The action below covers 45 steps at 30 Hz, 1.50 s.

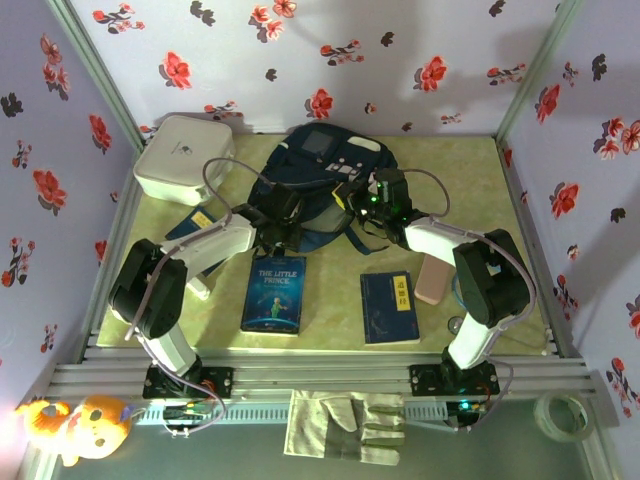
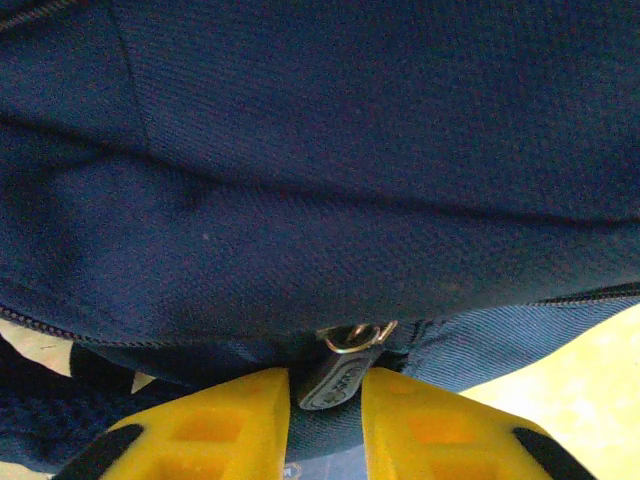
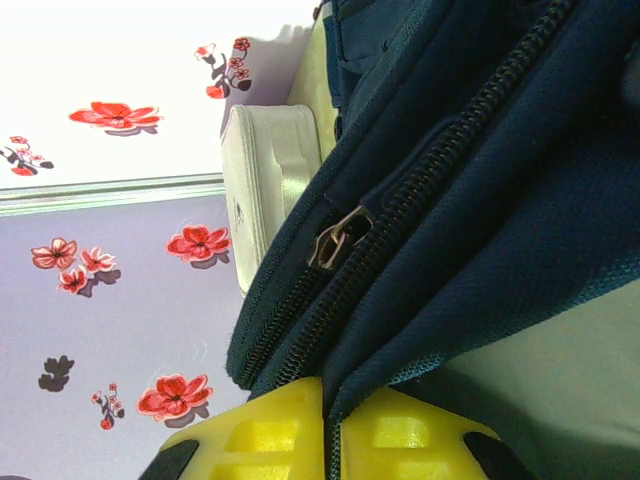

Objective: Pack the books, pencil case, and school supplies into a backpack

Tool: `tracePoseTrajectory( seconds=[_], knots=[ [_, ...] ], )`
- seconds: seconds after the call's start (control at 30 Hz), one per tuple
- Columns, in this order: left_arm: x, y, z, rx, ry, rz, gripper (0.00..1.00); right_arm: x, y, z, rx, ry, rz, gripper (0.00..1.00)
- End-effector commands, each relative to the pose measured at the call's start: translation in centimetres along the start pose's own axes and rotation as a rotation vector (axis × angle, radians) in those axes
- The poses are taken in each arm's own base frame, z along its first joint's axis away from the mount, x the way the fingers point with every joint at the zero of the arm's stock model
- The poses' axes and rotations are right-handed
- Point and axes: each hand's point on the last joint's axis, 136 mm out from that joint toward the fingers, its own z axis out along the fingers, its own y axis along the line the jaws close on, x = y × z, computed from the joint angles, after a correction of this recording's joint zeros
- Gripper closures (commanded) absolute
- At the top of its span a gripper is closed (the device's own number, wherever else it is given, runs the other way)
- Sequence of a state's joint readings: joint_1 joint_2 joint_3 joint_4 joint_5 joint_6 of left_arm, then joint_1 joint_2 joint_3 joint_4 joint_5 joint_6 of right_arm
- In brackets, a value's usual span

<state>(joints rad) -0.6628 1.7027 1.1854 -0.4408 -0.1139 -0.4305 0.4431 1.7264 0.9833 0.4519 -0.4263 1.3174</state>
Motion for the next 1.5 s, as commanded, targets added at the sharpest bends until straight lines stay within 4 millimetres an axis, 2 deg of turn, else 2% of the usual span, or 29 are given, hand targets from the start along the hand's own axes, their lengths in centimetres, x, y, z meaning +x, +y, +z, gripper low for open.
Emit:
tracePoseTrajectory(
  seconds=[0.0,0.33,0.6,0.8,1.27,1.33,1.47],
  knots=[
    [-2.4,0.4,-1.3,-0.026,-0.090,-0.003,0.77,-1.5,2.9,-0.9,-0.091,-0.068,-0.048,0.90],
    [-2.7,1.6,-3.2,-0.037,-0.149,-0.011,0.79,-1.5,2.9,-0.9,-0.094,-0.068,-0.049,0.89],
    [-2.6,1.7,-2.7,-0.041,-0.145,-0.001,0.76,-1.5,3.0,-0.9,-0.095,-0.067,-0.050,0.89],
    [-2.9,1.8,-2.5,-0.042,-0.149,0.012,0.80,-1.5,3.0,-0.9,-0.095,-0.066,-0.049,0.89],
    [-2.4,2.8,-3.2,-0.055,-0.146,0.048,0.98,-2.0,2.0,-1.3,-0.073,-0.094,-0.040,0.90],
    [-2.1,2.3,-3.1,-0.023,-0.133,0.059,0.94,-2.0,2.0,-1.4,-0.073,-0.092,-0.040,0.90],
    [-1.3,0.7,-3.0,0.047,-0.114,0.092,0.76,-1.8,2.1,-1.3,-0.079,-0.083,-0.042,0.89]
  ],
)
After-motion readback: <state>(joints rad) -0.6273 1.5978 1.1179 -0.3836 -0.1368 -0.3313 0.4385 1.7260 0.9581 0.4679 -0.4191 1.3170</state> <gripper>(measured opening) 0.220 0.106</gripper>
